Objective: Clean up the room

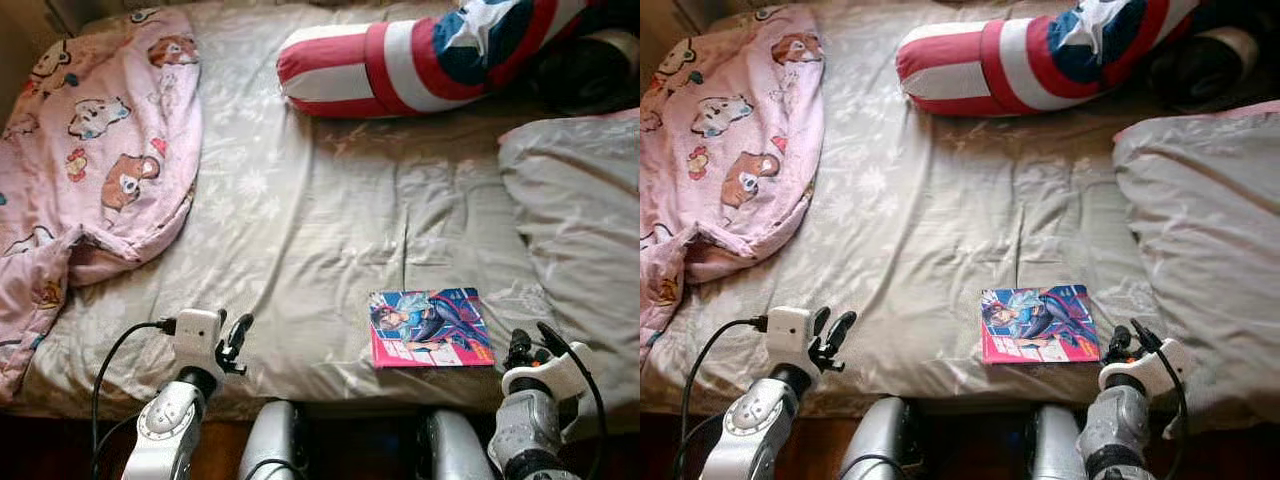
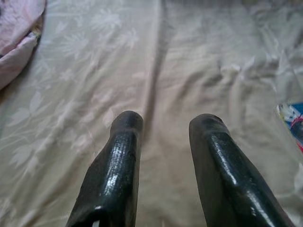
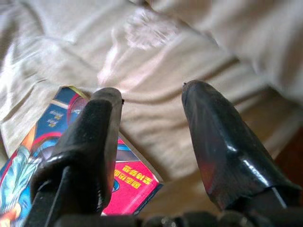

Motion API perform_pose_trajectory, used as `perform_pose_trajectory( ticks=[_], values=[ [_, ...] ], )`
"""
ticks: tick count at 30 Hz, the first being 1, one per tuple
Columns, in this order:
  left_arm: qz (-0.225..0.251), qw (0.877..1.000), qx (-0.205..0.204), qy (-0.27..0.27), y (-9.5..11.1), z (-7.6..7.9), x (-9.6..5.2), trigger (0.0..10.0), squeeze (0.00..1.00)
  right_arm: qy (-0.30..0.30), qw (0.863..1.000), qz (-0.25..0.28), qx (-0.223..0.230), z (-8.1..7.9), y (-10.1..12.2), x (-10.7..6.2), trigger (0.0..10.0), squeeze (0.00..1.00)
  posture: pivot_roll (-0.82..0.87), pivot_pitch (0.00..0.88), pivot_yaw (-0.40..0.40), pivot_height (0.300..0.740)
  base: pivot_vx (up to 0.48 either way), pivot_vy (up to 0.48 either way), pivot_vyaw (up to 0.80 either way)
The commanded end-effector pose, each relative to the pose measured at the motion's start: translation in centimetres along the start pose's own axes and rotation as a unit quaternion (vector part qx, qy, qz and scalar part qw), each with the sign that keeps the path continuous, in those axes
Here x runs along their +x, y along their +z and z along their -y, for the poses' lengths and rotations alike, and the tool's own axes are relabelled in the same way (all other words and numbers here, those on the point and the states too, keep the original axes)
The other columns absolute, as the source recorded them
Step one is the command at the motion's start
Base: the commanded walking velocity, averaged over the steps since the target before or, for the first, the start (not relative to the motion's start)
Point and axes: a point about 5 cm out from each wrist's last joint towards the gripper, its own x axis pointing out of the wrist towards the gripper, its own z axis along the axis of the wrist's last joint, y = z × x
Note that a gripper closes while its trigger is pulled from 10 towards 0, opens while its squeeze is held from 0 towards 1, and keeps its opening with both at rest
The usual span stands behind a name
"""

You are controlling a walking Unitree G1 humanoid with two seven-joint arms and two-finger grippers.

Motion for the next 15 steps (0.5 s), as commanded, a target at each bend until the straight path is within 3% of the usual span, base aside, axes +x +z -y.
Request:
perform_pose_trajectory(
  ticks=[1, 2, 3, 7, 8, 15],
  values=[
    [-0.012, 1.000, 0.002, 0.013, -0.8, -0.4, -0.2, 10.0, 0.00, 0.019, 1.000, -0.001, -0.022, -0.2, -0.5, -0.5, 10.0, 0.00, 0.09, 0.180, 0.095, 0.645, 0.000, 0.000, 0.00],
    [-0.010, 1.000, 0.000, 0.013, -0.8, -0.4, 0.1, 10.0, 0.00, 0.034, 0.999, 0.002, -0.042, -0.6, -0.5, -0.4, 10.0, 0.00, 0.08, 0.167, 0.088, 0.645, 0.000, 0.000, 0.00],
    [-0.005, 1.000, -0.001, 0.015, -0.8, -0.3, 0.5, 10.0, 0.00, 0.084, 0.992, 0.016, -0.092, -2.0, -0.4, -0.6, 10.0, 0.00, 0.07, 0.156, 0.081, 0.645, 0.000, 0.000, 0.00],
    [0.000, 1.000, -0.008, 0.025, -0.7, -0.2, 1.0, 10.0, 0.00, 0.132, 0.982, 0.027, -0.134, -3.1, -0.2, -0.7, 10.0, 0.00, 0.05, 0.131, 0.068, 0.645, 0.000, 0.000, 0.00],
    [0.005, 0.999, -0.025, 0.043, -0.6, -0.5, 1.4, 10.0, 0.00, 0.171, 0.971, 0.038, -0.164, -3.9, 0.0, -0.9, 10.0, 0.00, 0.03, 0.116, 0.060, 0.645, 0.000, 0.000, 0.00],
    [0.003, 0.997, -0.039, 0.061, -1.0, -0.8, 1.9, 10.0, 0.00, 0.204, 0.962, 0.032, -0.180, -4.3, -0.1, -1.1, 10.0, 0.00, 0.02, 0.088, 0.046, 0.645, 0.000, 0.000, 0.00]
  ],
)
